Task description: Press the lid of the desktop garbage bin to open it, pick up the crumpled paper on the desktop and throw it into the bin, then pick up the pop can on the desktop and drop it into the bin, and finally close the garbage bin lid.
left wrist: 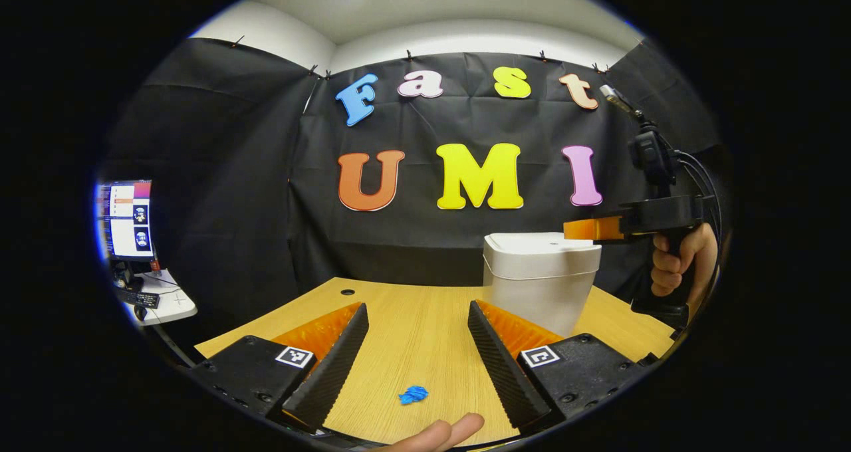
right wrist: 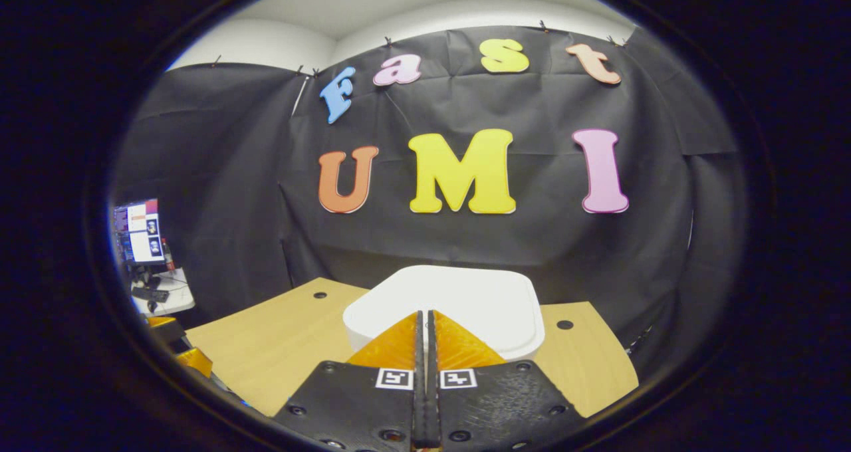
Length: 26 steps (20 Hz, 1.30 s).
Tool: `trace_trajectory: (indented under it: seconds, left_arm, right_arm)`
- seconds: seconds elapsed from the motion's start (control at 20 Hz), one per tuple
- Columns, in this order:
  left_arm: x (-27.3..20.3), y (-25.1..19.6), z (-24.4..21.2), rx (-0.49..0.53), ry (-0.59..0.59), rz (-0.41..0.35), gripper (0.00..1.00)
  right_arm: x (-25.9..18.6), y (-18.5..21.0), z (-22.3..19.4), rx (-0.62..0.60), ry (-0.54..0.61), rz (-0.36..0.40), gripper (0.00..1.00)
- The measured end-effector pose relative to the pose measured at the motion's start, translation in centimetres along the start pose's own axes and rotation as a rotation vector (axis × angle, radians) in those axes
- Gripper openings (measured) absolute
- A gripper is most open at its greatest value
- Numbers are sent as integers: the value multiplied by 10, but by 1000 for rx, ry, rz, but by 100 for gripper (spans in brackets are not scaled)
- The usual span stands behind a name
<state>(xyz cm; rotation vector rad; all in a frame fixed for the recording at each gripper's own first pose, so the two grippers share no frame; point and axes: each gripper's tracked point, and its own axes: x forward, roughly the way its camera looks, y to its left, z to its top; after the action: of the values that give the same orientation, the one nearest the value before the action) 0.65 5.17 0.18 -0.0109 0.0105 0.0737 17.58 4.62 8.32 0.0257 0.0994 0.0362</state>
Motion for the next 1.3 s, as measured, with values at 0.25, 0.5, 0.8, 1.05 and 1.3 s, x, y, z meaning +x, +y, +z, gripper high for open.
trace_trajectory:
  seconds: [0.25,0.5,0.8,1.05,1.3]
  left_arm:
    - [-4,3,7,-11,-12,-15,97]
    - [-6,3,7,-26,-16,-20,97]
    - [-1,8,4,-27,-6,-15,97]
    - [5,10,-4,-34,16,-15,97]
    - [13,6,-11,-12,29,-15,97]
  right_arm:
    - [16,10,-13,-13,50,-32,0]
    - [13,6,-23,81,110,-28,1]
    - [-21,2,1,103,-3,-28,0]
    - [-64,2,-4,48,-87,-30,1]
    - [-98,-2,-19,22,-119,-55,63]
